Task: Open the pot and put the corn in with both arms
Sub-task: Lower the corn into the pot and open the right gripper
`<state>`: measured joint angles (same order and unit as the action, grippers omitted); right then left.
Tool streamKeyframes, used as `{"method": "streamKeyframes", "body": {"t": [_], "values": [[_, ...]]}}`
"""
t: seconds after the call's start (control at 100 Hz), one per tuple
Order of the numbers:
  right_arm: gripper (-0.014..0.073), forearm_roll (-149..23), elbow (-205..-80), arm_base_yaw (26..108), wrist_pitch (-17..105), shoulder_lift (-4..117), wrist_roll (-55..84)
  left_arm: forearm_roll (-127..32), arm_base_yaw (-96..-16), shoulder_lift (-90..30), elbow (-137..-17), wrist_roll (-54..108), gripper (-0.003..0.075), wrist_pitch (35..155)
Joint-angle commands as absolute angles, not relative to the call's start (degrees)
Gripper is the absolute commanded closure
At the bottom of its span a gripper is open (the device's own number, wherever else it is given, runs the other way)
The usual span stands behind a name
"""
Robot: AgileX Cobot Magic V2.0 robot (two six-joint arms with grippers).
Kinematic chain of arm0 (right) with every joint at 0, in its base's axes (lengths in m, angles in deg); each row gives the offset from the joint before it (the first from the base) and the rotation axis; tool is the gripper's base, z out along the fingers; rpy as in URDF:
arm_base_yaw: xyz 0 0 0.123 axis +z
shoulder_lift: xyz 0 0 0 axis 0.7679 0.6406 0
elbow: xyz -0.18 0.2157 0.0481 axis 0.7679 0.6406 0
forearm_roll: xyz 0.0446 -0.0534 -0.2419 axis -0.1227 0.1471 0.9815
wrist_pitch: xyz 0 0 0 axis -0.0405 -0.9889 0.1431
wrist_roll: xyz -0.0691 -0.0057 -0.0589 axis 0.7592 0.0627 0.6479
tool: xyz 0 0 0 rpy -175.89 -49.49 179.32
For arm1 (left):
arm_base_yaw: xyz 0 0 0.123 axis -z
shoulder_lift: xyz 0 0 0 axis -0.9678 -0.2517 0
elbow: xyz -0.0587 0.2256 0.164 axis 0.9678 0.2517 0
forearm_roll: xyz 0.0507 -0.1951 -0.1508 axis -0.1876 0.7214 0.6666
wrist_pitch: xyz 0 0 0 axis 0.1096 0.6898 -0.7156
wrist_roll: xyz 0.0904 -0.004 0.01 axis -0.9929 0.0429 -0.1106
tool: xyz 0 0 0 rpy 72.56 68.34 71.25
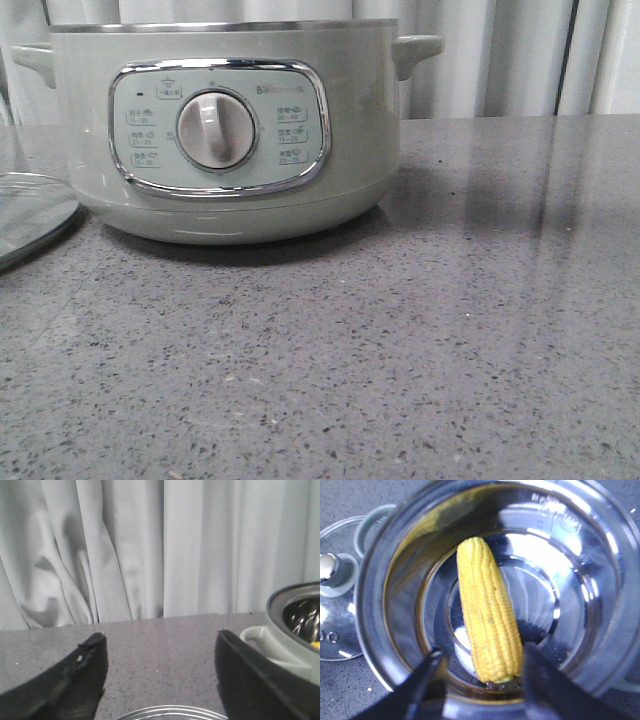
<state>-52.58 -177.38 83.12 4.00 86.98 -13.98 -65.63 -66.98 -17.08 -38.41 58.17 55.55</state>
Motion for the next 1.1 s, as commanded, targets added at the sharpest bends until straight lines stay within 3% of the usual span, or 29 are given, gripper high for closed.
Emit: {"method": "streamKeyframes", "body": {"t": [0.0, 0.11, 0.18, 0.42, 0.61, 0.86, 1.09], "values": [[0.0515, -50.4, -179.6, 83.0, 5.8, 82.8, -13.2, -65.8, -67.0, -11.7, -40.1, 58.4, 0.0498, 56.0], [0.065, -48.8, -179.2, 83.1, 4.9, 80.3, -12.2, -65.8, -67.0, -4.7, -40.1, 58.4, 0.0662, 59.9], [0.0665, -48.4, -178.1, 83.1, 5.6, 78.4, -11.3, -65.8, -67.0, -0.8, -40.1, 58.4, 0.0743, 62.7], [0.0664, -48.0, -168.3, 83.1, 11.8, 69.6, -11.2, -65.7, -67.0, 10.6, -40.1, 58.4, 0.0741, 75.1], [0.0665, -46.2, -153.2, 83.1, 22.5, 59.1, -11.2, -61.8, -67.0, 17.0, -40.1, 58.4, 0.0741, 81.7], [0.0664, -42.5, -130.7, 83.1, 39.9, 41.7, -11.2, -60.7, -67.0, 19.8, -40.1, 58.4, 0.0741, 86.7], [0.0665, -38.1, -117.1, 83.1, 41.8, 26.5, -11.2, -60.7, -67.0, 19.8, -40.1, 58.4, 0.0741, 86.8]]}}
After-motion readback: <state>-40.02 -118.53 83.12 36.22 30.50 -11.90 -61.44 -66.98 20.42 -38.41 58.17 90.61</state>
